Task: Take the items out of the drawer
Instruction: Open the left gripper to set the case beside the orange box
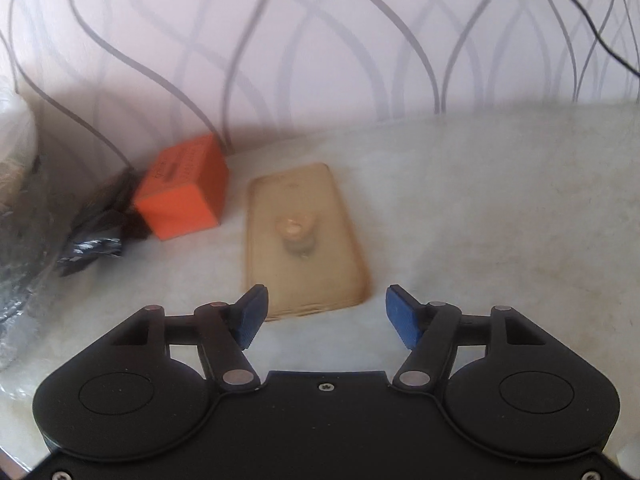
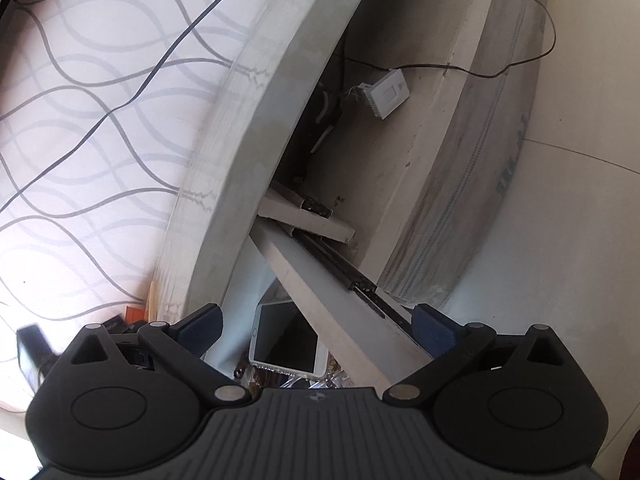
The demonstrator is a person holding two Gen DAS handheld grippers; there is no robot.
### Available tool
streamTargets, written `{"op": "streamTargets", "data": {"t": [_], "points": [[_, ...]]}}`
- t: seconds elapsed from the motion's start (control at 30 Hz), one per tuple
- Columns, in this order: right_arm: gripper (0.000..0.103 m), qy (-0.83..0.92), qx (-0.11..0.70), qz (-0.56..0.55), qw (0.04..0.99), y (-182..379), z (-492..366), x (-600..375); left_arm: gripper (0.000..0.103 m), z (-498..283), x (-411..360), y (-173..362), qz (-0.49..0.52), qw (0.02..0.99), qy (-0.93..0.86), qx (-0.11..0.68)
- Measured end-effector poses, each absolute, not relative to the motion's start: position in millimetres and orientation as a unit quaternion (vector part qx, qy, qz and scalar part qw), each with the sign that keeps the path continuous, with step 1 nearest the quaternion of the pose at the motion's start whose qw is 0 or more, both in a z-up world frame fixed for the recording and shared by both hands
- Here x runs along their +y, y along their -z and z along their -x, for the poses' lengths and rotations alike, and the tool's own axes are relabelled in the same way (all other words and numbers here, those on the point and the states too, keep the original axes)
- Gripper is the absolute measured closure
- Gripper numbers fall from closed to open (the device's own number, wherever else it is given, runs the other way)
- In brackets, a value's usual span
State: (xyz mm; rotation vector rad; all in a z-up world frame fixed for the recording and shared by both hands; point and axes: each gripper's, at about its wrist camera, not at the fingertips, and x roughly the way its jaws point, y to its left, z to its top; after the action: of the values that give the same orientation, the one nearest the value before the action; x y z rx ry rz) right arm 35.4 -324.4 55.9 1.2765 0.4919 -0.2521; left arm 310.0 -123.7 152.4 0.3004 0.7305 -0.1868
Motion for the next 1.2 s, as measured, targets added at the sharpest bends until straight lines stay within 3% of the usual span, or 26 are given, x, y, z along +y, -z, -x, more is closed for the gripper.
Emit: {"op": "streamTargets", "data": {"t": [0.13, 0.17, 0.27, 0.43, 0.47, 0.53, 0.57, 0.6, 0.87, 1.2], "points": [[0.000, 0.123, 0.222, -0.591, 0.766, -56, -31, -327, 0.041, -327, -128, -149, -0.140, 0.923, 0.071, 0.351], [0.000, 0.125, 0.220, -0.591, 0.765, -55, -30, -328, 0.059, -331, -128, -149, -0.134, 0.924, 0.069, 0.352], [0.000, 0.127, 0.218, -0.595, 0.763, -53, -30, -330, 0.074, -344, -127, -151, -0.127, 0.926, 0.063, 0.349], [0.000, 0.120, 0.219, -0.600, 0.760, -51, -30, -332, 0.081, -351, -117, -163, -0.090, 0.927, 0.088, 0.352], [0.000, 0.122, 0.218, -0.601, 0.759, -50, -29, -333, 0.080, -348, -113, -167, -0.084, 0.929, 0.094, 0.348], [0.000, 0.126, 0.216, -0.603, 0.757, -48, -28, -336, 0.058, -332, -108, -180, -0.101, 0.938, 0.086, 0.321], [0.000, 0.128, 0.216, -0.605, 0.756, -47, -28, -337, 0.027, -326, -107, -183, -0.114, 0.942, 0.068, 0.309], [0.000, 0.129, 0.217, -0.606, 0.754, -46, -28, -337, 0.007, -323, -106, -184, -0.122, 0.943, 0.055, 0.305], [0.000, 0.115, 0.221, -0.601, 0.760, -48, -31, -332, 0.006, -342, -107, -167, -0.112, 0.928, 0.030, 0.353], [0.000, 0.125, 0.217, -0.603, 0.757, -47, -28, -335, 0.022, -365, -97, -154, -0.057, 0.919, 0.028, 0.388]]}}
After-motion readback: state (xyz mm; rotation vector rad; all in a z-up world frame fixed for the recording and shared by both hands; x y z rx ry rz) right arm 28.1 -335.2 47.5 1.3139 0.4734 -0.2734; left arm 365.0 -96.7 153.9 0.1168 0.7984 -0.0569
